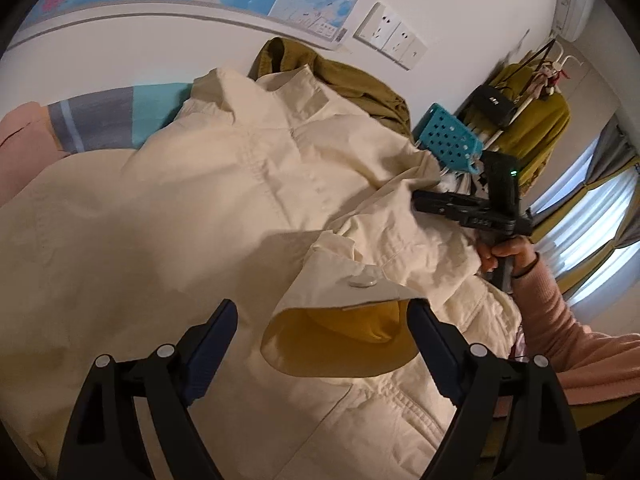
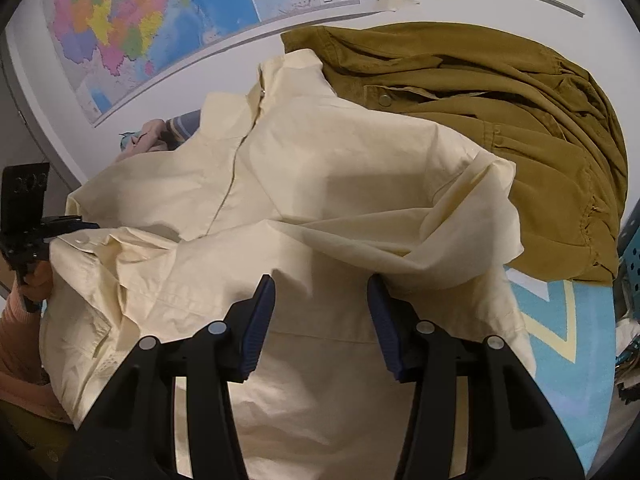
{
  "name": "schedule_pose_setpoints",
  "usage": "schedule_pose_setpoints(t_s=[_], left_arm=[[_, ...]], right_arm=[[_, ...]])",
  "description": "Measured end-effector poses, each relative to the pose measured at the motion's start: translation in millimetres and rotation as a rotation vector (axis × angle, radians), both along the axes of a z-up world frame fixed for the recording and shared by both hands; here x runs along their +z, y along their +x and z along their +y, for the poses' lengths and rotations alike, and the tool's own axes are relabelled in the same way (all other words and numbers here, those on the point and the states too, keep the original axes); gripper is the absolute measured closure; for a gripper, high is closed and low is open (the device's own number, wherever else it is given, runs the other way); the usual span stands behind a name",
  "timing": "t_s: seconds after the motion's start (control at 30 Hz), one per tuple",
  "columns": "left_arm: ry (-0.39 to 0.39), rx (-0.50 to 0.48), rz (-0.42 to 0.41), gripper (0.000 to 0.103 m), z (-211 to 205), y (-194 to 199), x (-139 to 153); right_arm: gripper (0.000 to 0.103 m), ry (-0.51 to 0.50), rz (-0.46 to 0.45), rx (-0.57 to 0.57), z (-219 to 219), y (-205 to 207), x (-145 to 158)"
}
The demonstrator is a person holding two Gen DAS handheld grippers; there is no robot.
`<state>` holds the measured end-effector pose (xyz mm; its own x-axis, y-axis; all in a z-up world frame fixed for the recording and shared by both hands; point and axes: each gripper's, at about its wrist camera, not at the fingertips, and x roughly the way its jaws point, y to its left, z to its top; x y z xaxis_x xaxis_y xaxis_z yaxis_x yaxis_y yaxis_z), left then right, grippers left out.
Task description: Fold large clothes
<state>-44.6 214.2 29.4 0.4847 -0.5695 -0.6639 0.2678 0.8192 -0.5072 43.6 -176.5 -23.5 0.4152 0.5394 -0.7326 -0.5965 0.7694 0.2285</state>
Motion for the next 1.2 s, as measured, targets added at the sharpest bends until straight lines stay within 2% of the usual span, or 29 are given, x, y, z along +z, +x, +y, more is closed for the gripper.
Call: schedule_pose_setpoints(t_s=[0.13,0.2,0.33,0.37,0.43,0.47,0.53,0.57,0.6,0.67,0.73,0.77,0.83,0.87,0.93,0.97,1.0,1.1,1.2], left_arm=[[-0.090,0.017,-0.028,0.019,13.9,-3.8,2.8],[-0.125,0.032,-0.029,0.015,20.4,-5.0,2.4],[-0.111,0.054,-0.014,0.015,23.6,-8.2,1.0],[-0.097,0.049,0.000,0.015,20.8,-6.6,-1.7],[-0.015,0.041,0.065,0.015,9.6,1.7,-11.1],[0.055,0.033,0.113,0.016,-0.6,8.0,-19.5],[0.203,0.017,0.156,0.019,-22.9,19.3,-32.9],[0.250,0.012,0.154,0.024,-30.3,22.6,-36.0],[0.288,0.010,0.140,0.036,-36.2,25.4,-36.9],[0.339,0.016,0.104,0.050,-43.9,31.2,-34.2],[0.400,0.057,0.059,0.071,-44.9,35.5,-26.8],[0.415,0.078,0.046,0.085,-42.3,36.7,-23.6],[0.400,0.134,0.004,0.085,-31.8,38.0,-11.7],[0.396,0.132,0.006,0.084,-30.3,37.9,-11.3],[0.430,0.115,0.037,0.077,-32.2,38.3,-20.1],[0.471,0.118,0.042,0.069,-34.6,36.5,-23.7],[0.470,0.116,0.041,0.062,-34.0,33.0,-24.8],[0.391,0.151,0.009,0.058,-18.0,15.7,-12.1],[0.340,0.218,-0.102,0.049,7.8,-23.7,14.7]], right_arm=[[0.056,0.002,0.015,-0.015,1.0,5.0,-6.1],[0.056,-0.002,0.019,-0.019,1.8,5.6,-9.0],[0.056,0.011,0.027,-0.022,0.5,6.0,-10.4],[0.055,0.013,0.029,-0.022,0.4,5.4,-10.4],[0.053,0.019,0.033,-0.017,0.2,4.9,-10.7],[0.052,0.021,0.035,-0.015,0.4,4.5,-10.8],[0.052,0.019,0.033,-0.015,1.4,3.9,-10.3],[0.052,0.018,0.031,-0.015,1.8,3.6,-10.0],[0.052,0.021,0.032,-0.012,1.5,4.0,-9.7],[0.052,0.021,0.027,-0.012,2.4,3.0,-7.6],[0.052,0.028,0.016,-0.012,3.0,0.7,-2.0],[0.052,0.031,0.004,-0.013,3.9,-1.6,2.1],[0.052,0.050,-0.026,0.000,6.7,-9.1,14.4],[0.052,0.061,-0.043,0.013,10.0,-14.0,21.0],[0.052,0.069,-0.076,0.068,23.5,-25.9,33.3],[0.052,0.071,-0.087,0.109,34.0,-32.6,37.7],[0.052,0.067,-0.092,0.138,42.7,-37.2,39.9],[0.053,0.032,-0.073,0.264,85.2,-52.0,36.7],[0.054,-0.021,-0.029,0.368,130.8,-60.2,20.4]])
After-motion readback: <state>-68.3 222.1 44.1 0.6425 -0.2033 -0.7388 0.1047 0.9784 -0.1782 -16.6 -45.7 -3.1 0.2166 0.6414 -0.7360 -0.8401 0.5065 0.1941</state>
